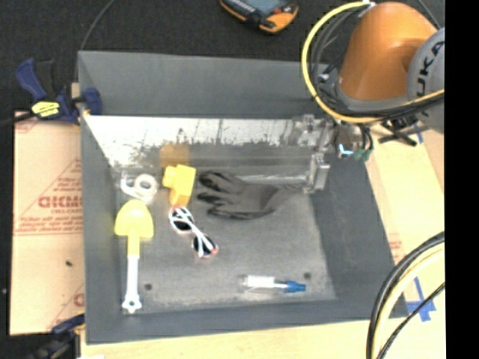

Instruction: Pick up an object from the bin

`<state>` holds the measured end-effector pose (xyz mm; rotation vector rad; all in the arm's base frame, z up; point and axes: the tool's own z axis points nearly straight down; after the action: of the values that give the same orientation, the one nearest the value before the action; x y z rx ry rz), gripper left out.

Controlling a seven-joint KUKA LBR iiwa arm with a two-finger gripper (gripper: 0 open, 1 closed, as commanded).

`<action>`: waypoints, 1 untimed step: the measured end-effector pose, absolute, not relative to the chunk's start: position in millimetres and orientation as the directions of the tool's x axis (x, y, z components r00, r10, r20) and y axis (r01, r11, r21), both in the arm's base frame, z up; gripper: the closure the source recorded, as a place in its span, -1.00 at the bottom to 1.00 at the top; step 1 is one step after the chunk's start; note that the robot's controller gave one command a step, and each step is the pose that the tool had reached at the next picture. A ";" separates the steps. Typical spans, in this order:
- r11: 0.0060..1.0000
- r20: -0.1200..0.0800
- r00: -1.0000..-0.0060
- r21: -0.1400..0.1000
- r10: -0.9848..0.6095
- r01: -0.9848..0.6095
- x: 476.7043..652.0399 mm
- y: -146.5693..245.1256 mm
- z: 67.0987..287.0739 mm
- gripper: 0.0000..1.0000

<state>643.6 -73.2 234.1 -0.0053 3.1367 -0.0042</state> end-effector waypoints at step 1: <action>1.000 -0.005 -1.000 -0.003 -0.003 -0.003 643.6 -73.2 234.1 -1.00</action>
Offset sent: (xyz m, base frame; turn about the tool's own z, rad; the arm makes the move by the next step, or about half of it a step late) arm 0.0010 0.0350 -0.0770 0.0143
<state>643.6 -73.2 234.1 -0.0055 3.1367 -0.0042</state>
